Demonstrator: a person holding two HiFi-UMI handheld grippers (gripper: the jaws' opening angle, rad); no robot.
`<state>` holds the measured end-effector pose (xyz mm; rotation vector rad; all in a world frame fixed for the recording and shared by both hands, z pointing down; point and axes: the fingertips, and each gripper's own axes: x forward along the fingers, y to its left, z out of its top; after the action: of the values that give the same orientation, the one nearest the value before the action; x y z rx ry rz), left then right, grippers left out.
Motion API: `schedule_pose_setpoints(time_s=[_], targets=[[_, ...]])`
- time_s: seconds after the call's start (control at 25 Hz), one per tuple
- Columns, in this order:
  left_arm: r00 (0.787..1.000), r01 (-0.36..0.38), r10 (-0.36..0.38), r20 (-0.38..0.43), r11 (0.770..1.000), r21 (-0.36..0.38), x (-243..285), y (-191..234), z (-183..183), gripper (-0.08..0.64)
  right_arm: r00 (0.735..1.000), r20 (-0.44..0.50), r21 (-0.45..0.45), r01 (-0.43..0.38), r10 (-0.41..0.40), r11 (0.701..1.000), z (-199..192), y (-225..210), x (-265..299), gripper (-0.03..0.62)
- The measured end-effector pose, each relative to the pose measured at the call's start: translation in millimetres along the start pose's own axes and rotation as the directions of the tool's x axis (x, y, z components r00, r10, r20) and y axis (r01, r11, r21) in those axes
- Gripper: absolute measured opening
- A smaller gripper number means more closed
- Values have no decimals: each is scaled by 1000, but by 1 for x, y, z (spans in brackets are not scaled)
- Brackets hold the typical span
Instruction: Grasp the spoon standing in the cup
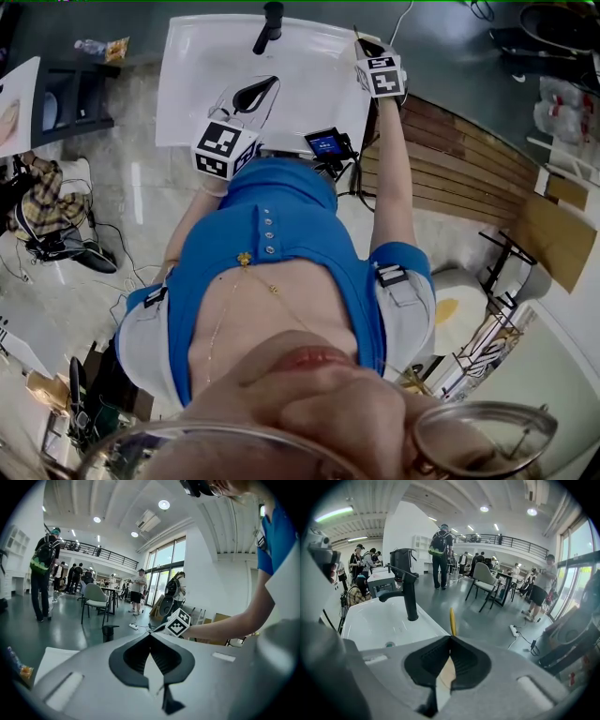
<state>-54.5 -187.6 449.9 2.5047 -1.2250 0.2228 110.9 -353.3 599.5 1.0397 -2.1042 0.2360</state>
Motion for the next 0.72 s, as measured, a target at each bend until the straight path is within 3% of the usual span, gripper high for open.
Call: schedule_pose_setpoints(time_s=[0.44, 0.52, 0.72], targets=[[1000, -23, 23, 4, 1000, -12, -5, 1, 0, 0, 1000, -21, -9, 2, -2, 1000, 0, -4, 4, 4], [1000, -26, 26, 6, 1000, -13, -5, 0, 0, 0, 1000, -24, -15, -17, 17, 1000, -1, -3, 4, 48], [999, -43, 43, 11, 999, -18, -11, -1, 3, 0, 999, -29, -49, -35, 33, 998, 2, -5, 3, 55]])
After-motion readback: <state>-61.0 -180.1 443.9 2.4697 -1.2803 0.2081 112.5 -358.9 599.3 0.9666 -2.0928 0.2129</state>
